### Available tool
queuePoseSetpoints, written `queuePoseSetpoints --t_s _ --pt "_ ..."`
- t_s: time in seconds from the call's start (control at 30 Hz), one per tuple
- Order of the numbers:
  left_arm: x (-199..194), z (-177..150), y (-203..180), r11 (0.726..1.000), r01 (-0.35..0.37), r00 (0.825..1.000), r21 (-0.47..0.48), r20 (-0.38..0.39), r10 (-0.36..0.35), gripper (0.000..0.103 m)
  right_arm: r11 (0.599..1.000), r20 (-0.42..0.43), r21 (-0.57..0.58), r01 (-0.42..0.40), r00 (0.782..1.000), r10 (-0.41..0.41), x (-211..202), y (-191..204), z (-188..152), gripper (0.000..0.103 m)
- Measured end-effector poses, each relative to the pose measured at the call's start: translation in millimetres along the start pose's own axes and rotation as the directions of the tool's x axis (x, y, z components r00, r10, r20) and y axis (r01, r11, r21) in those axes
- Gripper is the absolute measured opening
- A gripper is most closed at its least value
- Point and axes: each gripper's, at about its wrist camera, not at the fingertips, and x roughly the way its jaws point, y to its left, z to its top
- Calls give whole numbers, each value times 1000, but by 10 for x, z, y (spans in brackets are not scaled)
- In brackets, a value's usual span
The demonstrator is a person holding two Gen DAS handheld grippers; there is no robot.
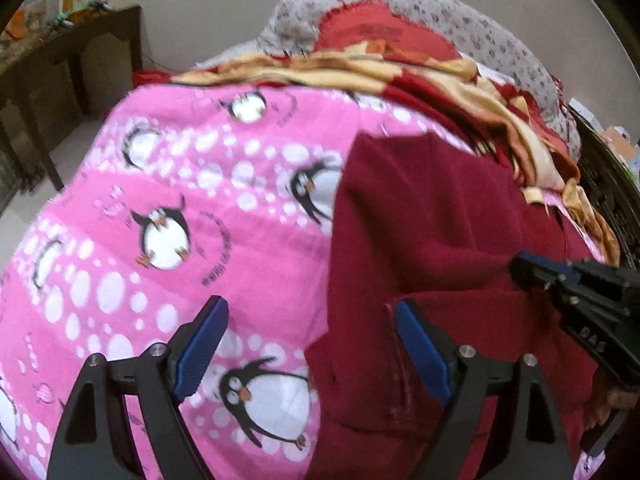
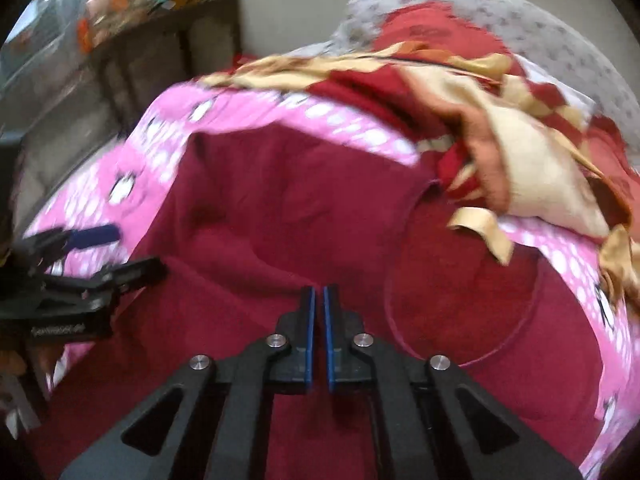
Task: Fold small clothes
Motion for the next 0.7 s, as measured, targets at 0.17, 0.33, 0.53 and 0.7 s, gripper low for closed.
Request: queuePoseSetpoints --t_s 0.17,0.33,0.53,0.7 --pt "150 27 13 1000 -13 999 -1 -42 13 89 998 -10 70 11 1000 -11 88 -22 -63 23" --pt "123 13 48 1000 -26 999 7 -42 26 89 991 49 129 34 998 -41 -582 -193 -324 35" --pt "-73 -115 48 999 -37 999 21 -35 37 89 937 12 292 190 979 -202 -1153 -697 -1142 35" --pt "-202 -302 -13 999 -36 997 34 -61 38 89 875 -79 439 204 979 -189 -1020 -1154 -1664 35"
